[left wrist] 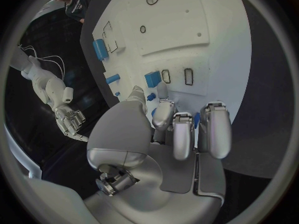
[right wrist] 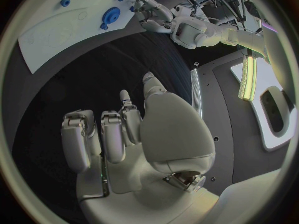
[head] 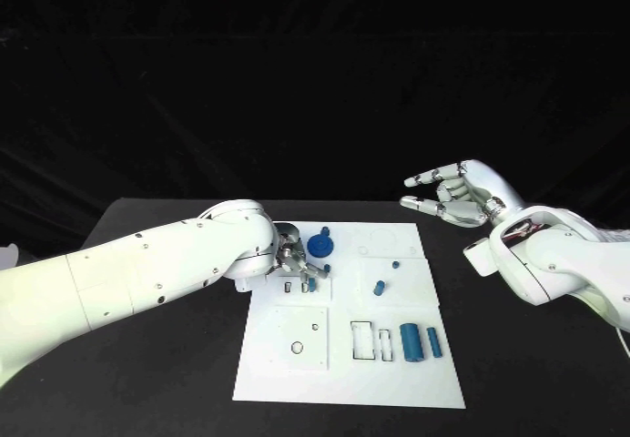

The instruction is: Assemble the parts on the task board

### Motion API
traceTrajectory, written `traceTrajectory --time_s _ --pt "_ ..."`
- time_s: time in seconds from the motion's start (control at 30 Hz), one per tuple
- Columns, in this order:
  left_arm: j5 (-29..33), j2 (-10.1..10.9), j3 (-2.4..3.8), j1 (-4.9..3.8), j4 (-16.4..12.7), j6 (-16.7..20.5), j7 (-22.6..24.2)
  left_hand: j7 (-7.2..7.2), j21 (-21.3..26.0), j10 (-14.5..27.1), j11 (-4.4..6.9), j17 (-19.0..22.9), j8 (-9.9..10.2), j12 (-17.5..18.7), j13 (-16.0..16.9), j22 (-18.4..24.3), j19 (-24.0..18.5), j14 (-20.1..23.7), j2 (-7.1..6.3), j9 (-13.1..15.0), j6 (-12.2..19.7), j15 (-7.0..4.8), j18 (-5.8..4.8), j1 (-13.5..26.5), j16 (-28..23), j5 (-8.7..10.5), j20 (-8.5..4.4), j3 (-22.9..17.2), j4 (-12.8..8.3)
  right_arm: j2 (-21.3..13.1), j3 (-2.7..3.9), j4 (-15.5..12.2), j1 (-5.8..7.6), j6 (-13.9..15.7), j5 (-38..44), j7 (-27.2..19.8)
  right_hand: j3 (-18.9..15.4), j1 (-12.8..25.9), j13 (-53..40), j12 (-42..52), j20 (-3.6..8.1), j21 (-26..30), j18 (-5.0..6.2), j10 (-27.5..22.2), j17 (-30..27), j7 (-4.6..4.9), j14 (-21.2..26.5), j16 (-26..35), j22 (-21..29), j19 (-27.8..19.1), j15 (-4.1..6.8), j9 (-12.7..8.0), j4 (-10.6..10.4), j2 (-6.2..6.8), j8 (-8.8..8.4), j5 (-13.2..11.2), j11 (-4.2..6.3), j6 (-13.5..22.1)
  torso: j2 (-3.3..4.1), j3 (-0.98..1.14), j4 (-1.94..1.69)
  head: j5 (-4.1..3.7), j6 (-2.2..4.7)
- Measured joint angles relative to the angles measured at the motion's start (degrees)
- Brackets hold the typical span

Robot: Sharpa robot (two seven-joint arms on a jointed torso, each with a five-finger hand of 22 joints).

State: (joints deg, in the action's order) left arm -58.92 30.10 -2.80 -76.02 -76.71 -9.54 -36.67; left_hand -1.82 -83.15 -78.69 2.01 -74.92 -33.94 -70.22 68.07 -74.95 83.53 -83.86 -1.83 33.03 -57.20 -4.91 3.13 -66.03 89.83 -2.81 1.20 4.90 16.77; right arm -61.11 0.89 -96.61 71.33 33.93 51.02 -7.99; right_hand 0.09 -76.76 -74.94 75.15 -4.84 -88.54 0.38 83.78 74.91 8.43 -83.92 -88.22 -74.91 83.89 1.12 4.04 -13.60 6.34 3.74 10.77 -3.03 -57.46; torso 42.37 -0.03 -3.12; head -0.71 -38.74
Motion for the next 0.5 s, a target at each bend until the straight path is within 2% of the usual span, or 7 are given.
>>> traceTrajectory --time_s 0.23,0.3,0.5 --pt "-0.17 -0.43 -0.13 0.0 0.51 -0.98 -0.19 0.31 -0.05 -0.14 0.14 0.0 -0.61 -0.19 0.25 0.01 0.2 -0.22 -0.38 1.42 0.3 -0.22 -0.01 -0.38 0.0 0.0 -0.21 -3.25 -0.03 0.06 0.0 0.05 0.0 -0.16 -0.03 0.1 -0.11 0.0 0.0 0.0 0.0 0.0 0.0 0.0 0.0 0.0 0.0 0.0 0.0 0.0 0.0 0.0 0.11 0.0 0.0 0.0 0.0 0.0 0.0 0.0 -0.06 -0.01 -0.26" --pt "-0.21 -0.46 -0.14 0.0 0.56 -1.19 -0.23 0.31 -0.06 -0.14 0.14 0.01 -0.61 -0.33 0.33 0.01 0.2 -0.22 -1.02 1.85 0.3 -0.22 0.0 -0.35 0.0 0.0 -0.2 -4.3 -0.01 0.1 0.0 0.07 0.0 -0.2 -0.03 0.12 -0.16 0.0 0.0 0.0 0.0 0.0 0.0 0.0 -0.01 0.0 0.0 0.0 0.0 0.0 0.0 -0.01 0.16 0.0 0.0 0.0 0.0 0.0 -0.01 0.0 -0.06 0.09 -0.36" --pt "-0.33 -0.56 -0.15 0.0 0.61 -1.89 -0.34 0.1 -0.28 -0.14 0.14 0.0 -0.61 -0.33 0.47 0.01 0.2 -0.21 -1.36 2.47 0.51 -0.21 0.0 0.0 0.0 0.0 -0.2 -5.64 -0.06 0.25 -0.01 0.15 0.0 -0.34 -0.05 0.17 -0.16 0.0 0.0 0.0 0.0 0.0 0.0 0.0 -0.01 0.0 0.0 0.0 0.01 0.0 0.0 -0.01 0.16 0.0 0.0 0.0 0.0 0.0 -0.02 0.0 -0.05 0.13 -0.42"
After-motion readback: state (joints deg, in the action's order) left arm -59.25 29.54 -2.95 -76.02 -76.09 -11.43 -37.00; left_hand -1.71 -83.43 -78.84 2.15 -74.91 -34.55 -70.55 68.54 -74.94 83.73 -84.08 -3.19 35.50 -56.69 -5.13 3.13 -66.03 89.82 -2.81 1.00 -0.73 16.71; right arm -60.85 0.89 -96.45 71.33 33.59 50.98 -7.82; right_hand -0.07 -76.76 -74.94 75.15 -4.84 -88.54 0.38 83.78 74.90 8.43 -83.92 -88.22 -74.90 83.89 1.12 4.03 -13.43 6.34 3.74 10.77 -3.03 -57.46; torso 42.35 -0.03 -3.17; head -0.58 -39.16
